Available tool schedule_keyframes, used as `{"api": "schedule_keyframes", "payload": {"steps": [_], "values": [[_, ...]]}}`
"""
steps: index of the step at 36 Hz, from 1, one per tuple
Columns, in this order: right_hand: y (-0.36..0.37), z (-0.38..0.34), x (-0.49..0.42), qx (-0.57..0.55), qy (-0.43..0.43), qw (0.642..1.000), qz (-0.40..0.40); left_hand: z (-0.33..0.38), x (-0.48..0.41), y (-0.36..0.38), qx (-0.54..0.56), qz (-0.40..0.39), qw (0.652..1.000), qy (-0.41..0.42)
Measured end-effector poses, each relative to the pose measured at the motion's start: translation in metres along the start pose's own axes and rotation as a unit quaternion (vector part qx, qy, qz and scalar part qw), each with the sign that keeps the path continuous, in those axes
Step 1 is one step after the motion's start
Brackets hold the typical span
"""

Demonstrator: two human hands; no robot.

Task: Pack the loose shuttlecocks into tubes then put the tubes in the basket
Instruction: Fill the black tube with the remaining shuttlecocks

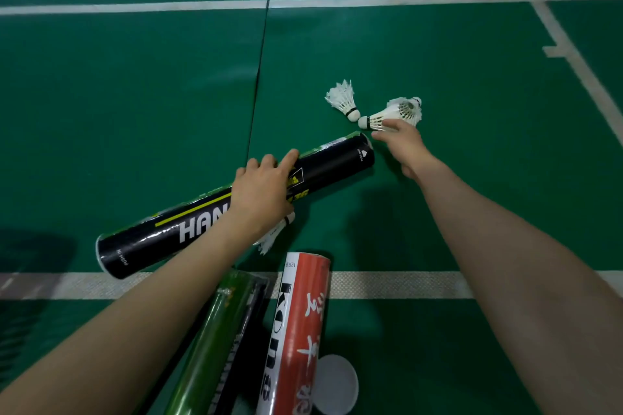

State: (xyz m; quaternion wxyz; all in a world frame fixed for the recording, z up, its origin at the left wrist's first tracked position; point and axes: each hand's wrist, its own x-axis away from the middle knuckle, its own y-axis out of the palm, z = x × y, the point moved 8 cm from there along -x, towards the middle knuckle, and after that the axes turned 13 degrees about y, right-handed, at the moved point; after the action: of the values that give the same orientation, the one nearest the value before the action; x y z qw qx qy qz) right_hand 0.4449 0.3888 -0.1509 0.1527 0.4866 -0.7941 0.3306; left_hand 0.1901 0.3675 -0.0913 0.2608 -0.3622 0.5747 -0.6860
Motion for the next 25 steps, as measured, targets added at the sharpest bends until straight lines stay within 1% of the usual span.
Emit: {"api": "schedule_keyframes", "payload": {"steps": [3,6,9,11,14,19,25], "values": [[-0.006,-0.001,0.012,-0.021,-0.037,0.997,0.062,-0.003,0.004,-0.001,-0.004,0.009,1.0,-0.004],[-0.014,-0.001,0.034,-0.049,-0.08,0.987,0.131,-0.007,0.012,-0.004,0.001,0.019,1.0,-0.01],[-0.021,0.003,0.059,-0.085,-0.141,0.971,0.171,-0.011,0.022,-0.005,0.009,0.023,1.0,-0.019],[-0.024,0.009,0.075,-0.132,-0.156,0.965,0.162,-0.012,0.03,-0.005,0.007,0.023,0.999,-0.022],[-0.024,0.015,0.096,-0.186,-0.163,0.961,0.121,-0.011,0.042,-0.006,0.0,0.028,0.999,-0.017],[-0.02,0.01,0.129,-0.168,-0.193,0.964,0.072,-0.008,0.062,-0.012,0.004,0.054,0.999,-0.002],[-0.003,-0.003,0.161,-0.184,-0.166,0.969,0.002,0.003,0.085,-0.022,0.034,0.092,0.995,0.035]]}}
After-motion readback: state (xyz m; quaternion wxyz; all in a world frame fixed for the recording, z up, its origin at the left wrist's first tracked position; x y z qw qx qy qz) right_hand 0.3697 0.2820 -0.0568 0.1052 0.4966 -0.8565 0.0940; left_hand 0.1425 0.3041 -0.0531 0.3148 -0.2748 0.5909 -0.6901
